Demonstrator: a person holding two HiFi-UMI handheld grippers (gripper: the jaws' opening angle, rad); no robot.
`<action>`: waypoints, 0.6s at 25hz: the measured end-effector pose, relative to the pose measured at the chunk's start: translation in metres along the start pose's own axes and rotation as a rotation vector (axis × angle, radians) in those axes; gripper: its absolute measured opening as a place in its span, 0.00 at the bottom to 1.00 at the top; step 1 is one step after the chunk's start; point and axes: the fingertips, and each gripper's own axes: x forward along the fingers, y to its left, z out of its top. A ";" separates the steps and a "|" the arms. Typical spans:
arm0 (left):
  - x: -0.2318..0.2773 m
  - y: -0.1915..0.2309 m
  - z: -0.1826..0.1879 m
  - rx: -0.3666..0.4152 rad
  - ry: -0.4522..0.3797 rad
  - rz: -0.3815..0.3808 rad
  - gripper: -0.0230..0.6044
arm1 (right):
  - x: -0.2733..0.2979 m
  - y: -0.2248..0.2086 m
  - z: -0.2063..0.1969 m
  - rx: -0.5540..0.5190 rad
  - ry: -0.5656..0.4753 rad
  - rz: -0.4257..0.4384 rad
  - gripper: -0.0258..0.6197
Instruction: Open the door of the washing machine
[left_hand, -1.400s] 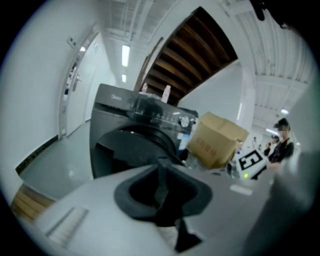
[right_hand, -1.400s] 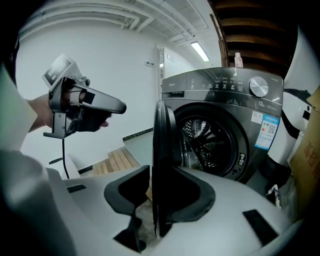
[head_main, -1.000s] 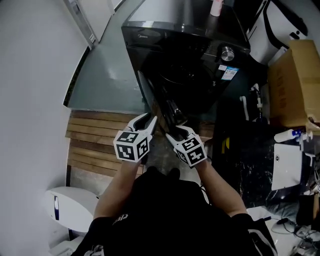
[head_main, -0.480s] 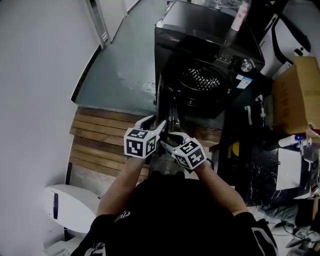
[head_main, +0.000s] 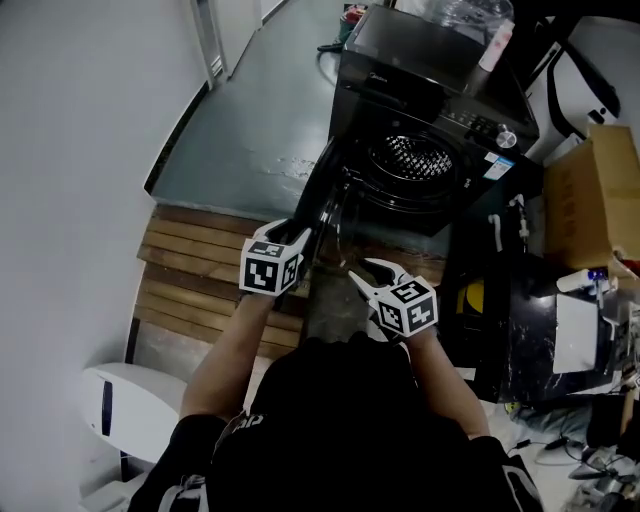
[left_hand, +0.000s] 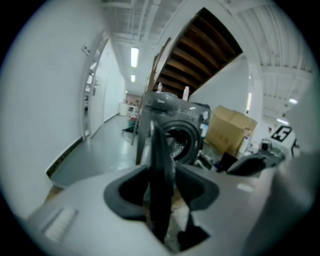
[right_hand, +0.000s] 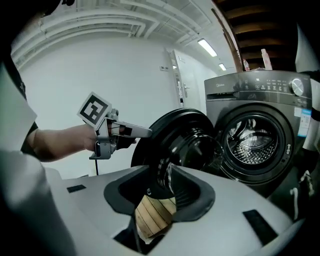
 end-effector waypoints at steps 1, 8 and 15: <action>0.000 0.009 0.000 0.007 0.002 0.010 0.32 | -0.001 -0.003 0.000 0.010 0.001 -0.008 0.24; -0.008 0.062 0.002 0.036 -0.009 0.054 0.29 | -0.011 -0.023 -0.004 0.058 -0.001 -0.059 0.23; -0.014 0.106 0.009 0.038 -0.015 0.155 0.32 | -0.019 -0.040 -0.008 0.097 -0.002 -0.093 0.22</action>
